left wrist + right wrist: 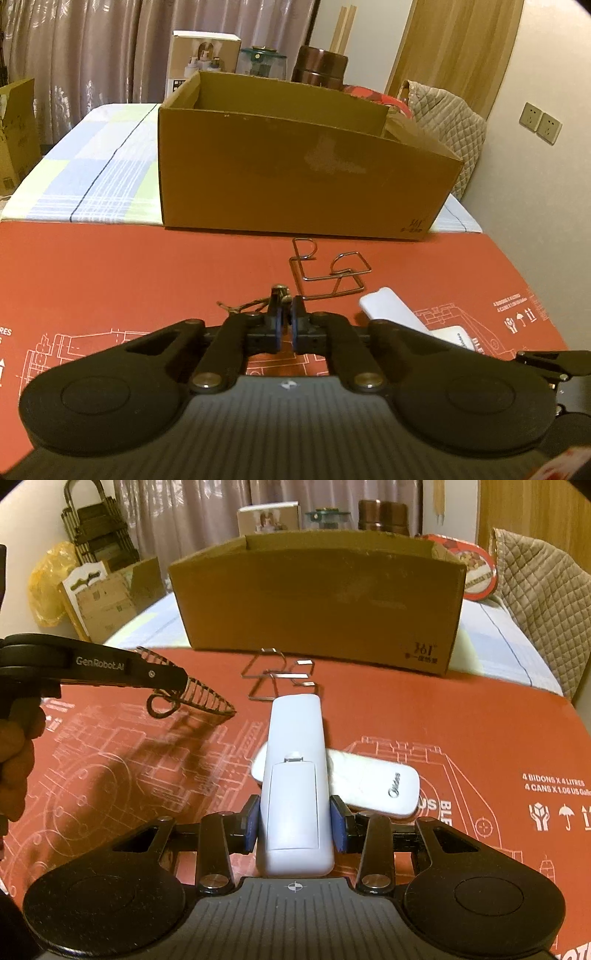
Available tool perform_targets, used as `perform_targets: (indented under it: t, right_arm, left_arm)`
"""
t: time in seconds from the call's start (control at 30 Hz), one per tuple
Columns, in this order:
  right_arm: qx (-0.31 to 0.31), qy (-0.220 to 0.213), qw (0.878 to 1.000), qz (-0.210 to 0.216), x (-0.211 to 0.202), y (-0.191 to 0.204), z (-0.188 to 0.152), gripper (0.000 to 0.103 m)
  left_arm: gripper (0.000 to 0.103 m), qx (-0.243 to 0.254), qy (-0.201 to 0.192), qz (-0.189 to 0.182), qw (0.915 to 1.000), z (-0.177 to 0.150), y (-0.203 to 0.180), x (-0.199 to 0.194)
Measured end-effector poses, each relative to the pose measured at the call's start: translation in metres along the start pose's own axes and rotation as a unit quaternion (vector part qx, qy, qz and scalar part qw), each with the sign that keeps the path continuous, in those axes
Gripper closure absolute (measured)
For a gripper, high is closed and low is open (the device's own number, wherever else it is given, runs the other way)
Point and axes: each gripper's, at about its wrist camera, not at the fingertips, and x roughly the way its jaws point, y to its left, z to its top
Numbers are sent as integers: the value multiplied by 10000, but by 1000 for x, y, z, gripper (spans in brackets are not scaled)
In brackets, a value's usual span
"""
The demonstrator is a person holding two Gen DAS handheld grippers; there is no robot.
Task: Organize rigid objects
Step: 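Lift the cord with the left tool while the right tool lifts the white device, then carry the cord and white device with both tools toward the box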
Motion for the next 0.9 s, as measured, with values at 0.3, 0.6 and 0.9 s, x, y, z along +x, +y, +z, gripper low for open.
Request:
perform_targets:
  t: [0.3, 0.6, 0.9]
  right_arm:
    - [33, -274, 9996, 24, -13, 4, 9, 68]
    - [129, -505, 9986, -18, -29, 2, 26, 68]
    - [72, -781, 9969, -65, -46, 7, 51, 68]
  left_arm:
    - [101, -166, -156, -23, 9997, 6, 5, -16]
    - [101, -138, -400, 16, 9991, 17, 4, -41]
    - [101, -52, -618, 13, 9981, 31, -3, -59]
